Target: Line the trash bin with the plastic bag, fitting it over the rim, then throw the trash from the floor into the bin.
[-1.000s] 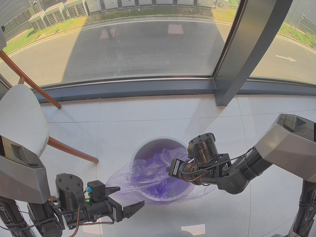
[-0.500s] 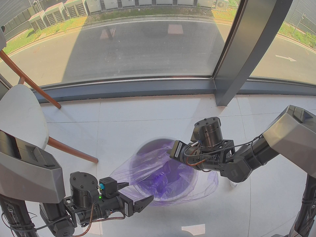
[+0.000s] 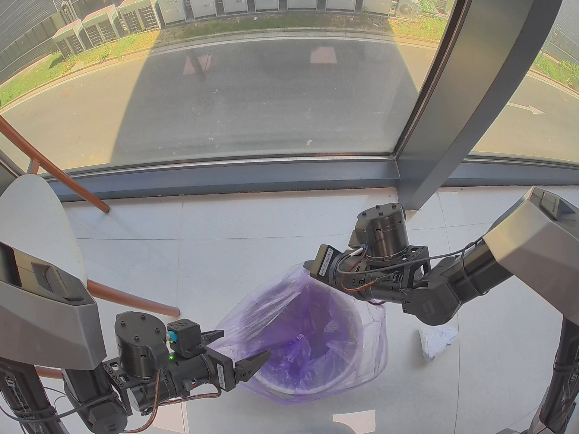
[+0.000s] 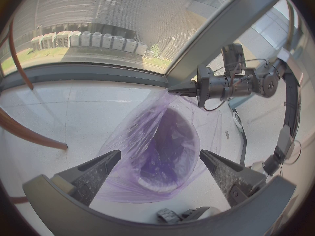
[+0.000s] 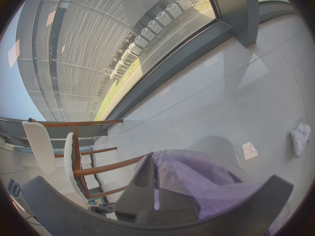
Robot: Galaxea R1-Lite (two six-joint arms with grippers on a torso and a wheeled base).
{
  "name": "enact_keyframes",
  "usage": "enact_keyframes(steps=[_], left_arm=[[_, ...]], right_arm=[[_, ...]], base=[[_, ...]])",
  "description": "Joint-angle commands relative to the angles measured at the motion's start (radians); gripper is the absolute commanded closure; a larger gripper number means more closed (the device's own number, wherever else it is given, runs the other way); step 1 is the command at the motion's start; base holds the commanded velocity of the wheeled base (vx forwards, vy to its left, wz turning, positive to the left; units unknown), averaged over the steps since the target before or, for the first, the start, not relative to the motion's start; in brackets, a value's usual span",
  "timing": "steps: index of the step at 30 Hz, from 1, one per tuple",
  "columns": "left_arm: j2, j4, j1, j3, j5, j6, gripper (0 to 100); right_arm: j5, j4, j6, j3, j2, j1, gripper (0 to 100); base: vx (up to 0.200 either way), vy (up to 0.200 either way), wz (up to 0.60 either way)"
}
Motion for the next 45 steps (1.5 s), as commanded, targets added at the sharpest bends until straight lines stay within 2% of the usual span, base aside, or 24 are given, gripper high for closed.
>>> enact_keyframes(steps=[1, 5, 14, 15, 18, 25, 26, 32, 37, 39, 42, 44, 45], left_arm=[[-0.018, -0.018, -0.037, 0.008, 0.038, -0.123, 0], [-0.098, -0.018, -0.111, 0.022, 0.047, -0.284, 0], [-0.145, -0.018, -0.146, 0.100, 0.045, -0.321, 0], [-0.176, -0.018, -0.171, 0.101, 0.047, -0.388, 0], [-0.227, -0.018, -0.203, 0.095, 0.056, -0.494, 0], [-0.340, -0.018, -0.275, 0.034, 0.165, -0.760, 0], [-0.351, -0.018, -0.275, 0.029, 0.168, -0.781, 0], [-0.355, -0.018, -0.249, 0.002, 0.170, -0.904, 0], [-0.329, -0.018, -0.201, 0.009, 0.151, -0.878, 0], [-0.328, -0.016, -0.169, 0.018, 0.093, -0.798, 0], [-0.319, -0.009, -0.097, 0.061, -0.070, -0.637, 0], [-0.285, 0.010, -0.034, 0.075, -0.134, -0.505, 0], [-0.257, 0.019, -0.010, 0.074, -0.142, -0.433, 0]], right_arm=[[0.001, -0.002, 0.000, -0.013, 0.012, -0.001, 100], [0.001, -0.005, 0.001, -0.030, 0.030, -0.004, 100], [0.002, 0.002, 0.003, -0.109, 0.107, -0.031, 100], [0.002, 0.004, 0.001, -0.137, 0.119, -0.038, 100], [0.002, 0.005, 0.001, -0.165, 0.129, -0.041, 100], [0.014, 0.033, 0.001, -0.192, 0.127, -0.036, 100], [0.019, 0.036, 0.001, -0.192, 0.125, -0.034, 0], [0.018, 0.015, 0.007, -0.214, 0.125, -0.038, 0], [0.016, 0.027, 0.013, -0.188, 0.061, -0.038, 0], [0.024, 0.030, 0.020, -0.138, 0.007, -0.031, 0], [0.033, 0.031, 0.041, -0.074, -0.057, -0.019, 0], [0.034, 0.031, 0.053, -0.045, -0.085, -0.005, 0], [0.036, 0.031, 0.061, -0.031, -0.097, -0.005, 0]], base=[[0.000, 0.000, 0.00], [0.000, 0.000, 0.00], [0.000, 0.000, 0.00], [0.000, 0.000, 0.00], [0.000, 0.000, 0.00], [0.000, 0.000, 0.00], [0.000, 0.000, 0.00], [0.000, 0.000, 0.00], [0.000, 0.000, 0.00], [0.000, 0.000, 0.00], [0.000, 0.000, 0.00], [0.000, 0.000, 0.00], [0.000, 0.000, 0.00]])
